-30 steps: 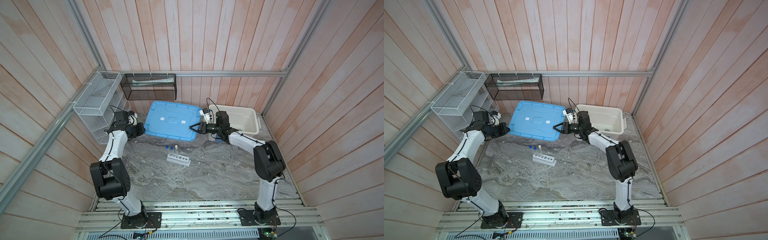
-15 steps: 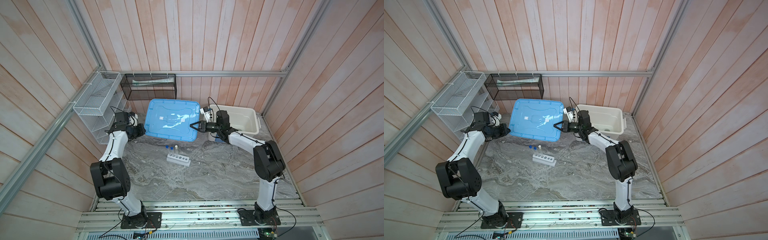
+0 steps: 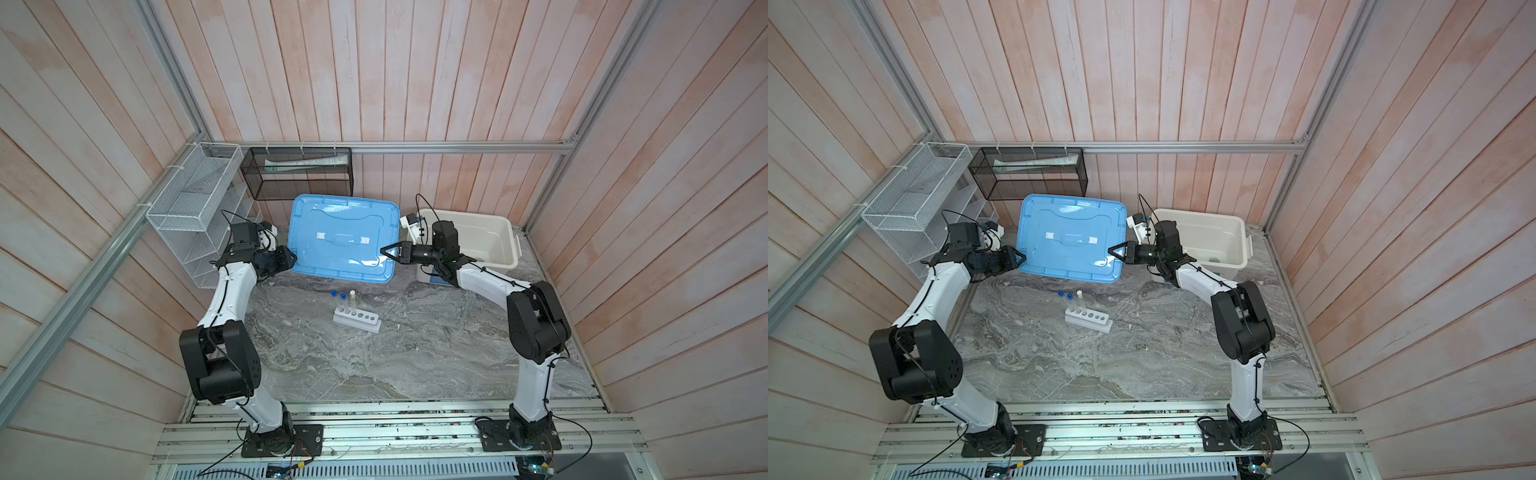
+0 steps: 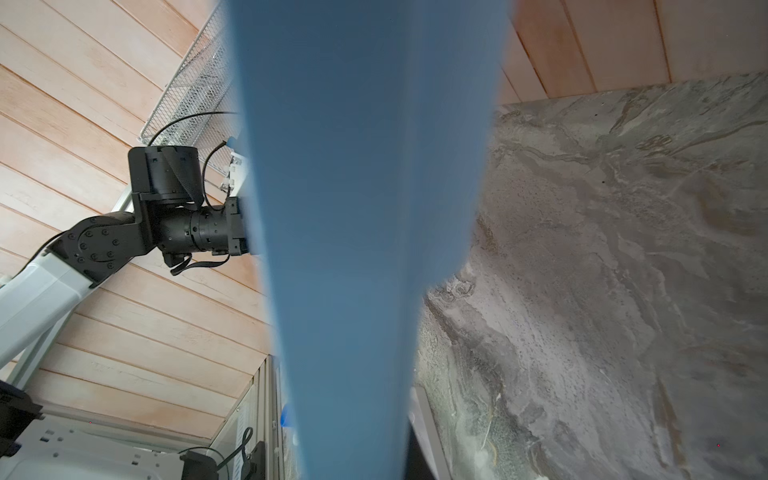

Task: Organize the chemistry lab equipment
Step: 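Grip the lid's far edge with right gripper and tilt the lid upward, then raise the blue lid upright with both grippers, lifting it off the table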

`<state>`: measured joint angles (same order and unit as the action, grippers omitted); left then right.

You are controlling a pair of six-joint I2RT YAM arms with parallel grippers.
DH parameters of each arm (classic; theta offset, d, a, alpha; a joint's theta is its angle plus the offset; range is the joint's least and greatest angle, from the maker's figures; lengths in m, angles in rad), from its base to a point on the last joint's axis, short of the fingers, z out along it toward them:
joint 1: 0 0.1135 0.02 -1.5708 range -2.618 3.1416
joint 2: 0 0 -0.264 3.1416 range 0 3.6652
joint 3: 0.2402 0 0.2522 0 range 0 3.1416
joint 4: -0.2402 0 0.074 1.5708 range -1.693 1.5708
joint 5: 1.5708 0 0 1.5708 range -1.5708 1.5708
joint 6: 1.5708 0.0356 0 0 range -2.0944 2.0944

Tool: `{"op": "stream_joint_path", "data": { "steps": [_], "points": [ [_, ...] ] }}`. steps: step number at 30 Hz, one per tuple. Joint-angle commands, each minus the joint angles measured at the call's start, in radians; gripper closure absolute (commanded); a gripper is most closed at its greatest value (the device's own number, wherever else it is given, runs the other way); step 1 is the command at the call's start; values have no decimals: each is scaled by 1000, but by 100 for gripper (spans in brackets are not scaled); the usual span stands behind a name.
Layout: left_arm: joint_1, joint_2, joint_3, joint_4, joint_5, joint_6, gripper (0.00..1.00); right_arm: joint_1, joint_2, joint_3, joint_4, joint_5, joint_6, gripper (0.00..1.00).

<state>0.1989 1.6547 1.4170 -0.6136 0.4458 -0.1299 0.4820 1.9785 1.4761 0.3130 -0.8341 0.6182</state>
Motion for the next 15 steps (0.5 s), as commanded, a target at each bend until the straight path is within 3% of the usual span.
{"op": "stream_joint_path", "data": {
  "steps": [1,10,15],
  "points": [
    [-9,-42,19,1,19,1,55,12,-62,95,-139,60,-143,97],
    [-6,-87,109,-24,28,-24,50,11,-155,292,-474,346,-468,98],
    [-17,-116,206,-63,29,-55,50,13,-267,308,-577,475,-631,98]
  ]
}}
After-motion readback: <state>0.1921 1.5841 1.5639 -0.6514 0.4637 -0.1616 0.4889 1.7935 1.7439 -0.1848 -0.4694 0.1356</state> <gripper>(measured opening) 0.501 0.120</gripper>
